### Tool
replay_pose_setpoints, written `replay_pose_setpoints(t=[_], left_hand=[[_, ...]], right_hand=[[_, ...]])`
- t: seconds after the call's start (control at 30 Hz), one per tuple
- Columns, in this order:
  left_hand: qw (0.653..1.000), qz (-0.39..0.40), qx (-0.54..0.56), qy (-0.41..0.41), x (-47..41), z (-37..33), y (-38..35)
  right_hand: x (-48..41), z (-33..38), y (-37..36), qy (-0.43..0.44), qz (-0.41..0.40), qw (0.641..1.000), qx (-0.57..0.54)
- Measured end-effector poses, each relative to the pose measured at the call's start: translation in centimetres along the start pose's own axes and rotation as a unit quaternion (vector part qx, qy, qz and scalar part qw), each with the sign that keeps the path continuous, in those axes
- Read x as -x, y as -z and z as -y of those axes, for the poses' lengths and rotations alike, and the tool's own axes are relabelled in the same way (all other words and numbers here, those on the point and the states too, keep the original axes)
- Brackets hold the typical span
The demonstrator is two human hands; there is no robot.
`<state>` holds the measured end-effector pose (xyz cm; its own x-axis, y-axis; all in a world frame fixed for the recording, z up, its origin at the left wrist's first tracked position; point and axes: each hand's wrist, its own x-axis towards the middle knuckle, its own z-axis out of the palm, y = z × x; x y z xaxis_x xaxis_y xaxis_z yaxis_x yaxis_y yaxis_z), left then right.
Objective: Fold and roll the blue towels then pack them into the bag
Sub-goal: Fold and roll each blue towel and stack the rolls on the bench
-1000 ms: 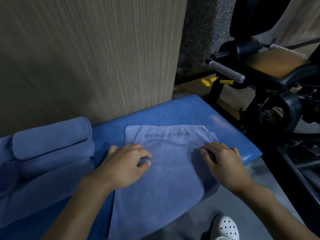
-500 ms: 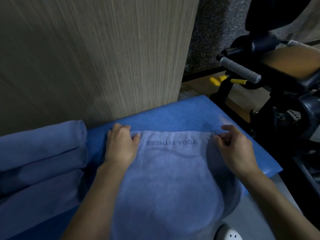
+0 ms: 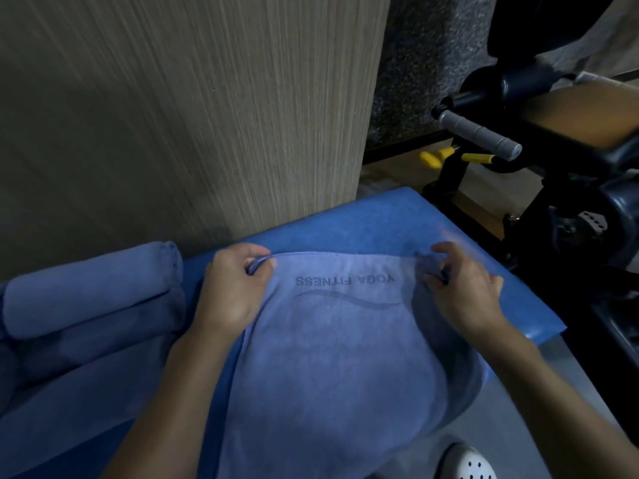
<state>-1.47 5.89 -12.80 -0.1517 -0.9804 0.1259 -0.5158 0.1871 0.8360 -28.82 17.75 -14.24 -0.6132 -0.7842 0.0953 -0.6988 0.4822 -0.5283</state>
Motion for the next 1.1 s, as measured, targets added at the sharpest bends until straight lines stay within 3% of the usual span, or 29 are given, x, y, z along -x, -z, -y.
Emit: replay_pose_setpoints(t=[0.13, 0.27, 0.33, 0.43, 0.5, 0.57, 0.77, 1.1], left_hand=[[1.000, 0.006, 0.009, -0.027, 1.0, -0.6, 0.6], [0.999, -0.017, 0.032, -0.011, 1.4, -1.4, 1.7], [0.999, -0.001, 0.033, 0.016, 1.0, -0.7, 2.4], [0.997, 0.064, -0.009, 0.040, 0.9, 0.8, 2.8], [0.995, 0.071, -0.070, 0.011, 1.0, 1.3, 2.5], [0.993, 0.064, -0.099, -0.027, 1.1, 1.4, 2.1], [0.991, 0.060, -0.108, -0.059, 1.6, 1.0, 0.9], [0.991, 0.047, -0.102, -0.073, 0.9, 1.6, -0.1]], right_hand=[[0.0, 0.4, 0.5, 0.009, -0.038, 0.999, -0.018], [0.3, 0.9, 3.4, -0.002, -0.008, 0.964, -0.266], [0.4, 0.1, 4.2, -0.049, 0.018, 0.945, -0.324], [0.8, -1.7, 3.8, -0.028, 0.037, 0.975, -0.220], [1.4, -2.1, 3.4, 0.017, 0.034, 0.992, -0.120], [1.5, -2.1, 3.3, 0.044, 0.022, 0.995, -0.088], [0.9, -2.2, 2.4, 0.071, 0.009, 0.997, -0.040], [0.8, -2.0, 2.4, 0.014, 0.017, 0.992, -0.121]])
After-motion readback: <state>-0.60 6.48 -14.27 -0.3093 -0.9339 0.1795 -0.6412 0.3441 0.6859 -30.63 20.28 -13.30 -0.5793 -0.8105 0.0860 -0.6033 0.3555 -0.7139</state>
